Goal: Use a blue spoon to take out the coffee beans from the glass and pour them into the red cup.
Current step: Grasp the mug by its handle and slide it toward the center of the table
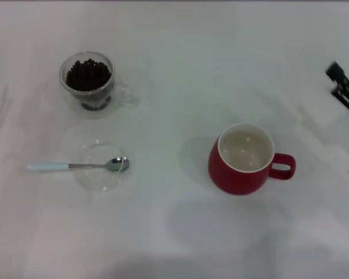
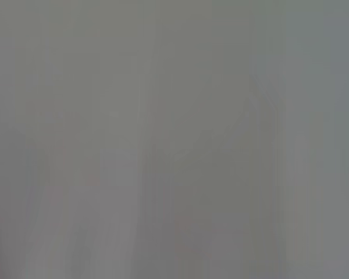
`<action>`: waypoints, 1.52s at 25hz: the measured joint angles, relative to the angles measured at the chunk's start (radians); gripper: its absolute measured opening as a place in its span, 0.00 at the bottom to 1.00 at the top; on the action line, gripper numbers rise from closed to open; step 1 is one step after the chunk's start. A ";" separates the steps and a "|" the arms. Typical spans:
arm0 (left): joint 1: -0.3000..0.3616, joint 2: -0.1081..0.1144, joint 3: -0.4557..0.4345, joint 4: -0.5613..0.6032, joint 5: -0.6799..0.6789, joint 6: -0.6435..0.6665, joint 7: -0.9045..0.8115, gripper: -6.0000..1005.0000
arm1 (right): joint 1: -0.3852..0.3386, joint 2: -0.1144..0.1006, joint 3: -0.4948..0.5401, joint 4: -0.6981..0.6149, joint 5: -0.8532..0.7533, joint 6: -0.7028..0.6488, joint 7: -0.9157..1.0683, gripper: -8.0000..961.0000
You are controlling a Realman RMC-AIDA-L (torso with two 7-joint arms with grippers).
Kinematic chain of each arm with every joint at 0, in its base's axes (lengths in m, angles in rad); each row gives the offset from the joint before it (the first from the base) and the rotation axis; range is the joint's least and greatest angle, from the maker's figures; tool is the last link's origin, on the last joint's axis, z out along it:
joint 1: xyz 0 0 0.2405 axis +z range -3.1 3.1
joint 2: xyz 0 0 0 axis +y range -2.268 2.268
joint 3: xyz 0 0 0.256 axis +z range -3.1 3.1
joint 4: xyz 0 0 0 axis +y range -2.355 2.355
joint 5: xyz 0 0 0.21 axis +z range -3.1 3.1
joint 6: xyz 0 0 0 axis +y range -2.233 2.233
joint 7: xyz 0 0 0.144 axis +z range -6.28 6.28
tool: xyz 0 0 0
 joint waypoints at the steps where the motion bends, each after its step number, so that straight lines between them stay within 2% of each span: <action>1: 0.000 0.000 0.000 0.000 0.000 -0.001 0.000 0.84 | 0.000 -0.001 0.000 0.035 -0.017 -0.037 0.033 0.86; 6: 0.010 0.000 0.000 -0.003 0.005 -0.001 0.000 0.84 | -0.001 0.001 -0.001 0.171 -0.091 -0.189 0.106 0.86; 12: 0.050 0.000 0.002 -0.001 0.038 -0.001 0.009 0.84 | -0.016 0.003 -0.003 0.198 -0.206 -0.212 0.103 0.86; 21: 0.091 -0.002 0.003 0.002 0.047 0.008 0.026 0.84 | -0.031 0.007 -0.012 0.198 -0.288 -0.118 0.087 0.86; 38: 0.083 -0.002 0.000 0.001 0.047 0.010 0.026 0.84 | -0.039 0.008 -0.012 0.070 -0.375 0.112 0.059 0.86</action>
